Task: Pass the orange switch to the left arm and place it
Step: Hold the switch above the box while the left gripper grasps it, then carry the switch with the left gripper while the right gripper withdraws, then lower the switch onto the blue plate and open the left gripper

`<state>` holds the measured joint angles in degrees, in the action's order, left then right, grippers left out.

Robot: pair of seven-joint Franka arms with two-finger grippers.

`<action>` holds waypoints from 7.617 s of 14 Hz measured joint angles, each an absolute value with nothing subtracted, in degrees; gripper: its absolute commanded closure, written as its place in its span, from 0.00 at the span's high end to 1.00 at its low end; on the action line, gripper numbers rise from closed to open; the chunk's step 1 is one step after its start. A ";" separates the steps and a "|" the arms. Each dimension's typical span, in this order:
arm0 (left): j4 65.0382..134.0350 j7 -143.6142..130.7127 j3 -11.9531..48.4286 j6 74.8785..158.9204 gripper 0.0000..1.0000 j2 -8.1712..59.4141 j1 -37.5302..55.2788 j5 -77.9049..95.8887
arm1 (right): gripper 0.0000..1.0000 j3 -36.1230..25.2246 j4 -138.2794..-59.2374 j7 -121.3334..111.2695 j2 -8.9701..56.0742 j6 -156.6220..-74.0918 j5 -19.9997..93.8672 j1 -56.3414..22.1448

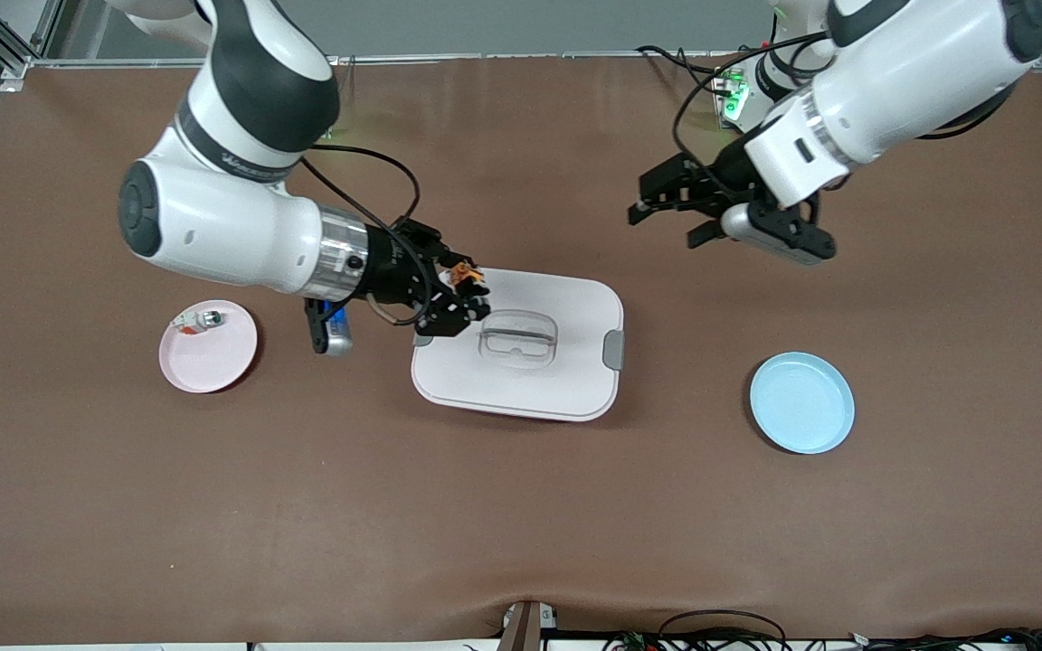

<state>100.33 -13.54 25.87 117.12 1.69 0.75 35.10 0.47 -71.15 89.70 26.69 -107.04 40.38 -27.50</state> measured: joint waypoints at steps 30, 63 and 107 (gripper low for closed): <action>99.96 -10.51 31.52 142.05 0.15 16.40 7.00 45.86 | 0.00 0.18 -69.45 97.67 30.59 -115.07 40.39 -32.95; 100.25 40.87 30.57 117.47 0.00 23.49 -25.31 0.78 | 1.00 -1.81 -67.20 13.65 25.22 -75.91 5.71 -8.03; 104.72 63.99 31.83 141.73 1.00 36.26 -28.60 -29.87 | 1.00 -1.77 -67.50 -1.61 15.12 -72.10 -0.60 0.28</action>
